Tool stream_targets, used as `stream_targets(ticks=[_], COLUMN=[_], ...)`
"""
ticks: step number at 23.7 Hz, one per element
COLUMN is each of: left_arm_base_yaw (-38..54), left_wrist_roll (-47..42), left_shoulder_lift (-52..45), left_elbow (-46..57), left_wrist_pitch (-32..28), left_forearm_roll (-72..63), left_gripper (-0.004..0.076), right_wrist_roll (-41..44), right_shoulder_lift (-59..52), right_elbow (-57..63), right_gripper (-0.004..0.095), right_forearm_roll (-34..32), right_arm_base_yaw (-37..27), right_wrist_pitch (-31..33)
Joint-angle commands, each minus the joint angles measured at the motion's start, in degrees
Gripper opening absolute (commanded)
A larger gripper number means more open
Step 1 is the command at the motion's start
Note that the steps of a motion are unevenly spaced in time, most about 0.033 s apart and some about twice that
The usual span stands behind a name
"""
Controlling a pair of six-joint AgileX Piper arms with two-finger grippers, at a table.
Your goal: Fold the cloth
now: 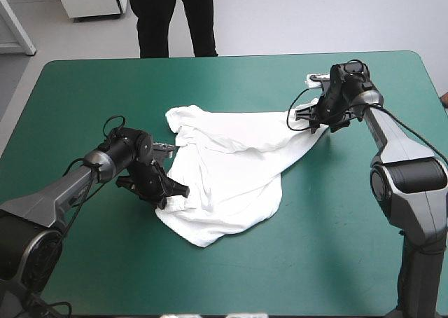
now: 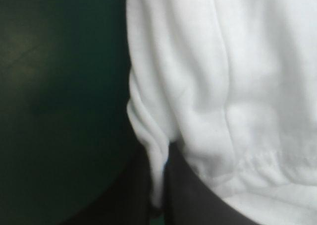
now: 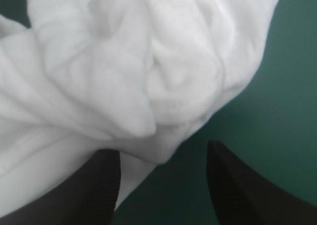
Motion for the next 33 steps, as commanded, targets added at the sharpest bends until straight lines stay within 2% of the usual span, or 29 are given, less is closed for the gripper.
stream_targets(ticks=[1,9,11,12,14,19,22,28,33], left_arm_base_yaw=[0.2,0.2,0.2,0.2,0.2,0.2,0.2,0.2,0.2], left_wrist_roll=[0.1,0.2,0.2,0.2,0.2,0.2,0.2,2.9,4.3], left_shoulder_lift=[-0.2,-0.2,-0.2,-0.2,-0.2,-0.7,-3.0,-7.3,-8.2], left_elbow=[-0.2,-0.2,-0.3,-0.3,-0.3,-0.8,-6.0,-28.9,-47.0], left_wrist_pitch=[-4.1,-4.1,-4.1,-4.0,-3.9,-3.3,-1.8,7.4,12.9], left_forearm_roll=[4.0,4.0,4.0,4.0,3.8,4.4,4.6,4.6,4.6], left_gripper=[-0.0010,-0.0010,-0.0010,-0.0010,-0.0010,-0.0010,-0.0010,-0.0010,-0.0010], right_wrist_roll=[0.3,0.9,0.9,0.9,-0.3,-0.6,-0.6,-2.2,-3.5], right_shoulder_lift=[-0.8,6.8,9.8,10.9,11.2,9.1,3.8,-13.9,-23.7], right_elbow=[-5.2,-12.9,-12.9,-12.6,-12.6,-12.6,-12.6,-12.7,-13.7], right_gripper=[0.0495,0.0494,0.0406,0.0233,-0.0004,-0.0009,-0.0009,-0.0009,-0.0009], right_forearm_roll=[0.0,2.3,3.3,3.6,3.4,2.5,3.1,6.7,8.5], right_arm_base_yaw=[-1.6,-2.6,-2.5,-2.2,-1.4,-1.2,-2.4,-3.5,-3.5], right_wrist_pitch=[-2.1,2.4,5.8,5.8,5.8,5.8,5.8,5.8,5.7])
